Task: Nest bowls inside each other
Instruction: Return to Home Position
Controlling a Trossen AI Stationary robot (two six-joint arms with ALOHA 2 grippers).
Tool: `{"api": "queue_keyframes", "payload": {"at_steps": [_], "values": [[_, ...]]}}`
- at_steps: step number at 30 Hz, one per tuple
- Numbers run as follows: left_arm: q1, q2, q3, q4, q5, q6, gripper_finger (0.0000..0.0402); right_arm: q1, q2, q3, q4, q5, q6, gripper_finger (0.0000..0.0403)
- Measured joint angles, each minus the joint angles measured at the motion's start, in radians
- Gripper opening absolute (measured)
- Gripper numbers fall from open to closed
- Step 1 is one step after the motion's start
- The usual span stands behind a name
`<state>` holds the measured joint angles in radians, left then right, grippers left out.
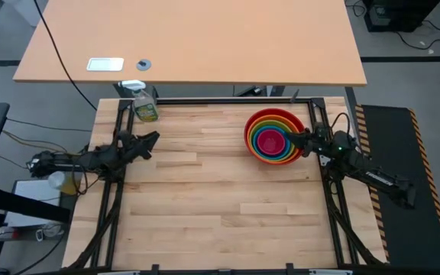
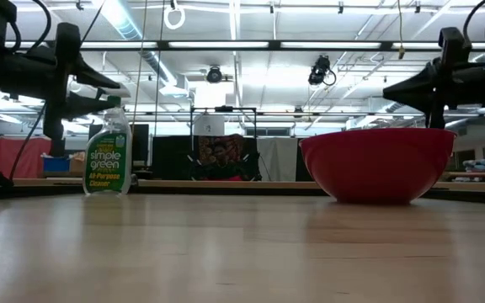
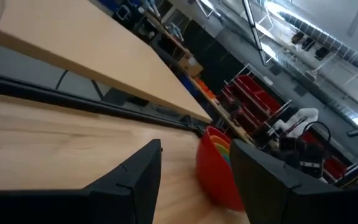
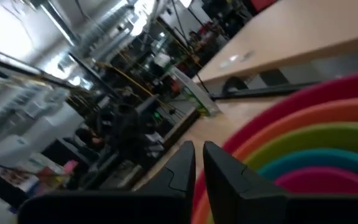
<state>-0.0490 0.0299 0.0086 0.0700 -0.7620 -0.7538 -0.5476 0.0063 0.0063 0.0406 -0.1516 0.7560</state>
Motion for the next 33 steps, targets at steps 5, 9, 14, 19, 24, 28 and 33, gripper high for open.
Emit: {"api": "queue_keyframes", "payload": {"at_steps": [5,9,14,19,24,28,33], "values": [[-0.001,0.006,0.0,-0.002,0.007,0.081,0.0192,0.0,0.004,0.0,-0.001,0.002,-0.187,0.0043],[-0.001,0.018,0.0,0.001,0.092,0.424,0.0192,0.0,0.008,0.0,0.001,0.002,-0.577,0.0044],[-0.002,0.019,0.0,0.002,0.098,0.757,0.0192,0.0,0.008,0.0,0.002,0.002,-0.755,0.0043],[-0.001,0.019,-0.001,0.002,0.098,0.817,0.0192,0.0,0.008,0.0,0.002,0.002,-0.751,0.0044],[-0.001,0.019,-0.001,0.002,0.098,0.817,0.0192,0.0,0.008,0.0,0.002,0.002,-0.752,0.0043],[-0.001,0.019,-0.001,0.002,0.098,0.818,0.0192,0.0,0.008,0.0,0.002,0.002,-0.752,0.0044],[-0.001,0.019,-0.001,0.002,0.098,0.817,0.0192,0.0,0.008,0.0,0.002,0.002,-0.752,0.0045]]}}
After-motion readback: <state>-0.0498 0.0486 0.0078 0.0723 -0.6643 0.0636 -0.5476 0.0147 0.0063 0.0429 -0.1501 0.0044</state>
